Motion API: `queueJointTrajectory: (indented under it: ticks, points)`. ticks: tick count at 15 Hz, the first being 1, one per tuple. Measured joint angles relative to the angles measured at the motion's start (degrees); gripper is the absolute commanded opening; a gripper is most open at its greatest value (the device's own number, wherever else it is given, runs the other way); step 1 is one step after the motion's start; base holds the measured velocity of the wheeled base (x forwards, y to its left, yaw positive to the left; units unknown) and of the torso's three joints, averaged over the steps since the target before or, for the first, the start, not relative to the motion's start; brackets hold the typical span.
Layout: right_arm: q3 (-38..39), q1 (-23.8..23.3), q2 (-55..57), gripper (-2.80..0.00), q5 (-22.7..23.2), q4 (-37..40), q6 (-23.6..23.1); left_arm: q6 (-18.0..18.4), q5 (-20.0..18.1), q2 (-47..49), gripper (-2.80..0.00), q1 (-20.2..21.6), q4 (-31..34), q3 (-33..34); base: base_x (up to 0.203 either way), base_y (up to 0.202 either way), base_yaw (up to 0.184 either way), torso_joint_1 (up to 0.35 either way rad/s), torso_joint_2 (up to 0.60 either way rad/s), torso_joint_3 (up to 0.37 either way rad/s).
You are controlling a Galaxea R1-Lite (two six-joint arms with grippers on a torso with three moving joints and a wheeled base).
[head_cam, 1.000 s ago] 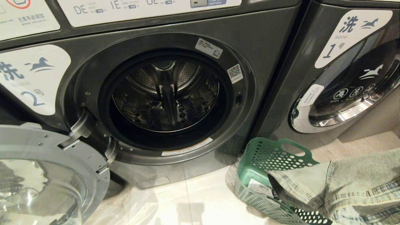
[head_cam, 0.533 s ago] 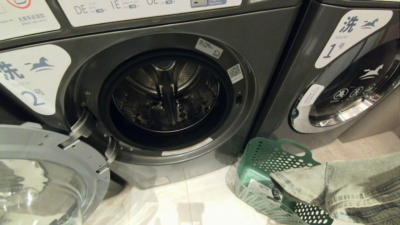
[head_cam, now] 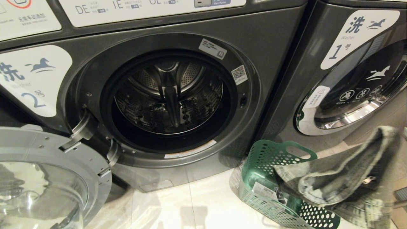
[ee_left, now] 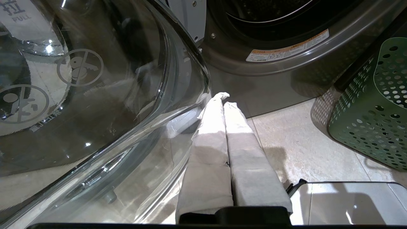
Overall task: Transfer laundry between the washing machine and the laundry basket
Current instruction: Pick a cloth and place it into the basket, then close the washing machine door with the left hand
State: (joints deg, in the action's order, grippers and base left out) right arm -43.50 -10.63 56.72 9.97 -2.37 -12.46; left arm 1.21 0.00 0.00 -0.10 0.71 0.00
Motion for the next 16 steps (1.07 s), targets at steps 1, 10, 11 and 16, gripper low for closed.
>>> queueJointTrajectory:
  ticks: [1, 10, 11, 16]
  points:
    - [-0.09, 0.0, 2.82, 0.0, -0.27, -2.35, 0.49, 0.0, 0.0, 0.0, -2.8, 0.0, 0.0, 0.0, 0.0, 0.0, 0.0, 0.0, 0.0, 0.0]
    - [0.15, -0.02, 5.27, 0.0, -0.85, -4.64, 4.47, 0.07, 0.0, 0.0, -2.8, 0.0, -0.01, 0.0, 0.0, 0.0, 0.0, 0.0, 0.0, 0.0]
    - [0.94, 0.0, 3.81, 0.0, -0.9, -4.6, 4.66, 0.09, 0.0, 0.0, -2.8, 0.0, -0.02, 0.0, 0.0, 0.0, 0.0, 0.0, 0.0, 0.0]
    - [6.37, 0.07, -4.49, -2.8, -0.5, -3.9, 4.87, 0.3, -0.02, 0.0, -2.8, 0.0, -0.02, 0.0, 0.0, 0.0, 0.0, 0.0, 0.0, 0.0]
